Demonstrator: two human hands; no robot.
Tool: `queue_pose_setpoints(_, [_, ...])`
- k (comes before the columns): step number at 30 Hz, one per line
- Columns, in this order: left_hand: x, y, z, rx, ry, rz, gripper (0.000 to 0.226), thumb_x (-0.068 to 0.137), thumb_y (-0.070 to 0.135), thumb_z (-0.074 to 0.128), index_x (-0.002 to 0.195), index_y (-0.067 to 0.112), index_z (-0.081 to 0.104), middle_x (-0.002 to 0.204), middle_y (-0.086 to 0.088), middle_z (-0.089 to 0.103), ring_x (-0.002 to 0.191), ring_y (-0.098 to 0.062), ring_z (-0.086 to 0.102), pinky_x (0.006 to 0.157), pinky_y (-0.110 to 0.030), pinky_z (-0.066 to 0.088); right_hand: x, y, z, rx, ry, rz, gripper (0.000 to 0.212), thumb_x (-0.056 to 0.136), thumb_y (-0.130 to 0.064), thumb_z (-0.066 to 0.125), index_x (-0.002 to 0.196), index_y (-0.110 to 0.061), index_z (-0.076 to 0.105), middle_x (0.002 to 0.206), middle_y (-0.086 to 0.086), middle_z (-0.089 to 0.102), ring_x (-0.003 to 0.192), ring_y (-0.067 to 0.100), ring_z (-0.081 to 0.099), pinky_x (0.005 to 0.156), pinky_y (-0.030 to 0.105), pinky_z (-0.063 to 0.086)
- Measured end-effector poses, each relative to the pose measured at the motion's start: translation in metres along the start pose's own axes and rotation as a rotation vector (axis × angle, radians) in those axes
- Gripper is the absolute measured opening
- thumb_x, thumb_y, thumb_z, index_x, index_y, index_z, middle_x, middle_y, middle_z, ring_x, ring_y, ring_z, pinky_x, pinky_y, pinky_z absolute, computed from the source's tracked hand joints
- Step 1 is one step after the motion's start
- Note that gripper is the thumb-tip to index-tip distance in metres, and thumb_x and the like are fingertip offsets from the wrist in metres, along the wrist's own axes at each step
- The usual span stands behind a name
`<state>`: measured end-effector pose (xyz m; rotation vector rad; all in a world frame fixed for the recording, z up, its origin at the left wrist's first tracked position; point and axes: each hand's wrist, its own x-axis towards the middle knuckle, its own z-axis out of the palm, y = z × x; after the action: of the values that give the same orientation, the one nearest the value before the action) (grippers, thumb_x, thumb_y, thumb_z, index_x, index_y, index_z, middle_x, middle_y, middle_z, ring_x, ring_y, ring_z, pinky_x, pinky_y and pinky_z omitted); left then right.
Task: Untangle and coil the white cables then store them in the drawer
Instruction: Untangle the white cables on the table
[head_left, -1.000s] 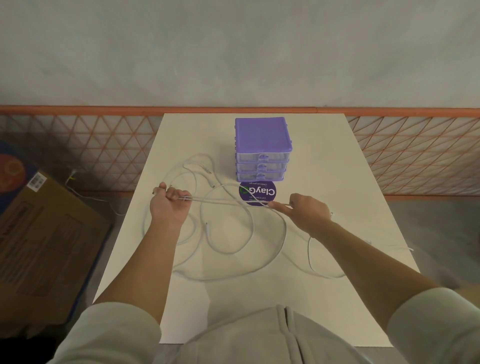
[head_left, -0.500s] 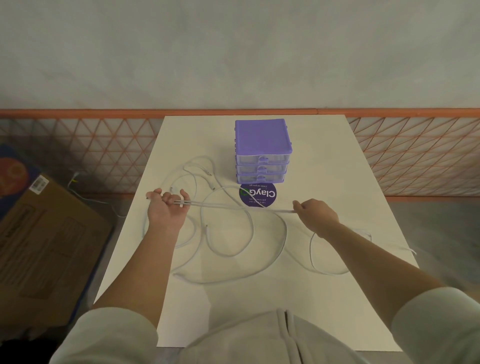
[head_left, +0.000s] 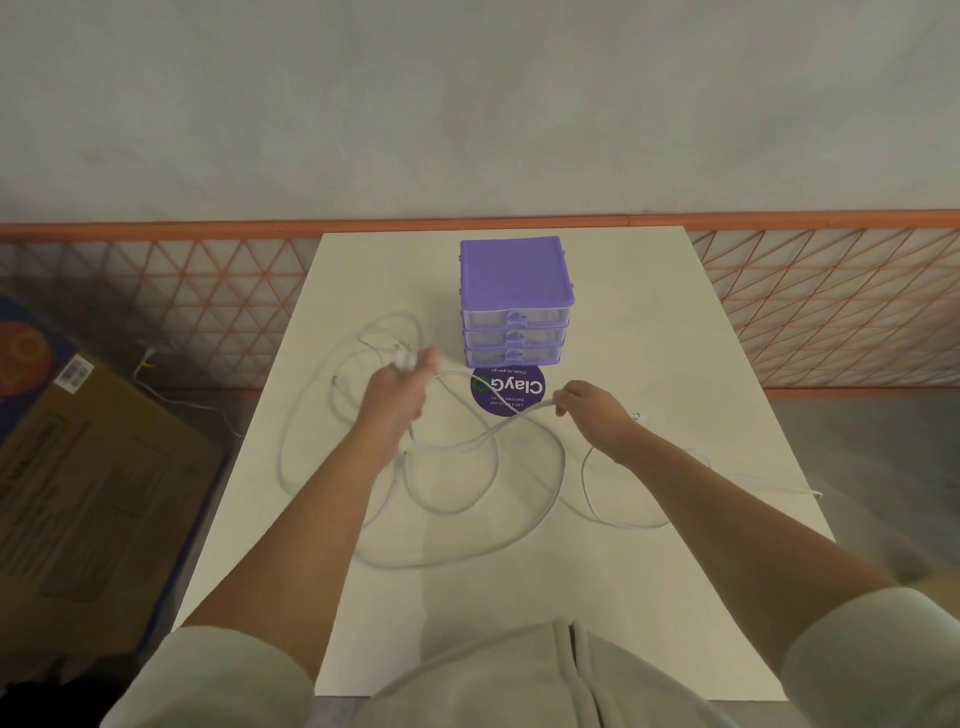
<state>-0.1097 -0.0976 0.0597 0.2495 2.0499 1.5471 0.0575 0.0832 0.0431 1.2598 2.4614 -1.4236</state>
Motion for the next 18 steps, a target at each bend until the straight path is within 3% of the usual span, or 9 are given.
queue_pose_setpoints(3, [-0.015, 0.001, 0.034, 0.336, -0.160, 0.156, 0.038, 0.087, 0.053, 0.060, 0.100, 0.019, 0.072, 0.071, -0.002, 0.068, 0.067, -0.018, 0.059, 0.065, -0.029, 0.044, -0.003, -0.006, -0.003, 0.100, -0.024, -0.041, 0.026, 0.099, -0.023, 0.046, 0.080, -0.011, 0.058, 0.073, -0.005, 0.050, 0.064, 0.012, 0.043, 0.056, 0.025, 0.032])
queue_pose_setpoints(5, [-0.021, -0.002, 0.055, 0.531, -0.232, 0.217, 0.041, 0.092, 0.054, 0.053, 0.091, 0.014, 0.066, 0.085, -0.008, 0.067, 0.081, -0.026, 0.060, 0.069, -0.033, 0.043, -0.005, -0.007, -0.004, 0.170, -0.041, -0.059, 0.024, 0.099, -0.019, 0.045, 0.081, -0.009, 0.058, 0.072, -0.007, 0.050, 0.065, 0.010, 0.043, 0.052, 0.017, 0.032])
queue_pose_setpoints(8, [-0.028, -0.008, 0.075, 0.706, -0.292, 0.233, 0.047, 0.097, 0.051, 0.047, 0.089, 0.008, 0.063, 0.084, -0.010, 0.066, 0.082, -0.029, 0.060, 0.070, -0.036, 0.044, -0.008, -0.003, -0.006, 0.199, -0.061, -0.094, 0.026, 0.097, -0.011, 0.041, 0.078, -0.008, 0.059, 0.073, -0.006, 0.052, 0.072, 0.012, 0.047, 0.055, 0.012, 0.035])
queue_pose_setpoints(11, [-0.031, -0.010, 0.086, 0.739, -0.285, 0.265, 0.042, 0.096, 0.051, 0.050, 0.087, 0.012, 0.064, 0.084, -0.009, 0.064, 0.079, -0.028, 0.060, 0.067, -0.036, 0.044, -0.016, -0.003, -0.010, 0.295, -0.068, -0.107, 0.023, 0.095, -0.006, 0.041, 0.078, -0.010, 0.056, 0.071, -0.007, 0.050, 0.067, 0.007, 0.045, 0.054, 0.009, 0.037])
queue_pose_setpoints(13, [-0.030, -0.012, 0.090, 0.684, -0.257, 0.274, 0.029, 0.094, 0.047, 0.054, 0.080, 0.024, 0.063, 0.094, -0.009, 0.061, 0.082, -0.028, 0.060, 0.071, -0.037, 0.046, -0.024, -0.007, -0.014, 0.419, -0.086, -0.090, 0.008, 0.088, -0.013, 0.045, 0.092, -0.009, 0.051, 0.073, -0.007, 0.047, 0.068, 0.006, 0.044, 0.052, 0.008, 0.036])
queue_pose_setpoints(15, [-0.030, -0.012, 0.093, 0.611, -0.262, 0.261, 0.022, 0.095, 0.044, 0.055, 0.077, 0.034, 0.061, 0.105, -0.008, 0.060, 0.089, -0.029, 0.062, 0.081, -0.041, 0.051, -0.027, -0.009, -0.019, 0.432, -0.111, -0.091, 0.027, 0.078, -0.021, 0.045, 0.102, -0.009, 0.044, 0.076, -0.007, 0.046, 0.069, 0.005, 0.043, 0.047, 0.004, 0.035])
queue_pose_setpoints(18, [-0.032, -0.011, 0.099, 0.558, -0.311, 0.171, 0.025, 0.099, 0.040, 0.048, 0.080, 0.029, 0.060, 0.097, -0.003, 0.068, 0.094, -0.028, 0.062, 0.089, -0.043, 0.049, -0.029, -0.004, -0.020, 0.272, -0.110, -0.125, 0.023, 0.087, -0.002, 0.051, 0.103, -0.010, 0.036, 0.078, -0.004, 0.045, 0.066, 0.007, 0.042, 0.049, 0.010, 0.035])
